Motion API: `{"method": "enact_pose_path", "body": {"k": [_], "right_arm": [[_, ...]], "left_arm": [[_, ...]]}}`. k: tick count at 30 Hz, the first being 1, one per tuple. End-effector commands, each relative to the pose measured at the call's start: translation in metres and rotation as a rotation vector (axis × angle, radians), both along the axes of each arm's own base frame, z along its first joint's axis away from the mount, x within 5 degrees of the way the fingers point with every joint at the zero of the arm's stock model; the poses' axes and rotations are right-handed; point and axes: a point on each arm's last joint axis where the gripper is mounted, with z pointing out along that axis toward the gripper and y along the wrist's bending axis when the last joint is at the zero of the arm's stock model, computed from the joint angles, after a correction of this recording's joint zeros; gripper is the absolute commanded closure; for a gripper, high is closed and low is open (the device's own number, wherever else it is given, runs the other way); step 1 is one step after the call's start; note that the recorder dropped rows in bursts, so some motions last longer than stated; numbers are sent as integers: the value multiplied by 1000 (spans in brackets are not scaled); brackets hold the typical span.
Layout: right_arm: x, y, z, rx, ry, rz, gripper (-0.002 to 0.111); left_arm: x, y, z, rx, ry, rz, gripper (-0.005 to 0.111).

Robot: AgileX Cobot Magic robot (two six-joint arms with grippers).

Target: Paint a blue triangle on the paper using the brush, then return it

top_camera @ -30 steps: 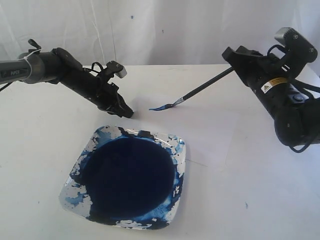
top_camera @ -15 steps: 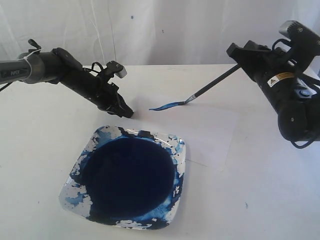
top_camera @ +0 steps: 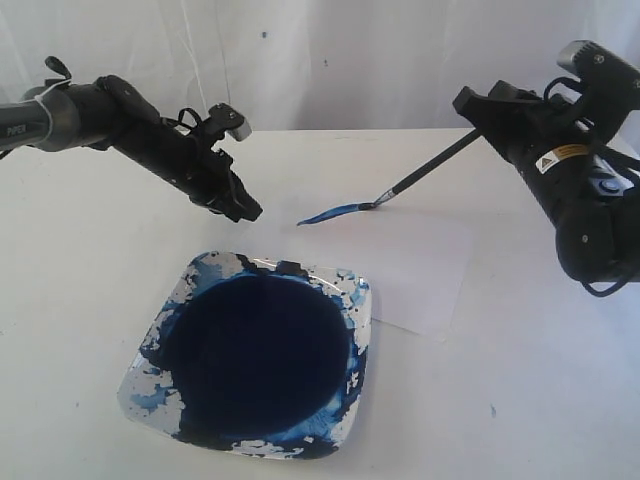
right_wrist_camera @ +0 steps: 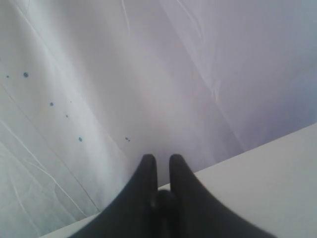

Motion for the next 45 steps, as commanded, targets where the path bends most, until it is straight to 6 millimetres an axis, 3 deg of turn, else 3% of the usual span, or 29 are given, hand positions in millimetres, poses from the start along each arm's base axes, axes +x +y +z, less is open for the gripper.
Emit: {"method": "enact_pose_path", "body": {"k": [1, 12, 23, 28, 36, 45], "right_arm": [[-1, -1, 7, 31, -9, -4, 107], [-12, -1, 35, 94, -25, 43, 107], [-34, 1, 62, -49, 74, 155, 107], [-38, 0, 69, -27, 67, 157, 107], [-31, 6, 61, 46, 36, 186, 107], [-18, 17, 35, 152, 3, 230, 107]], "left_arm": [[-4, -2, 18, -13, -17, -13, 107], [-8, -3, 18, -29, 15, -27, 107], [-12, -7, 20, -78, 56, -42, 107], [-12, -7, 10, -74, 83, -50, 107], [-10, -8, -19, -64, 135, -46, 107], [-10, -8, -20, -61, 138, -46, 107]]}}
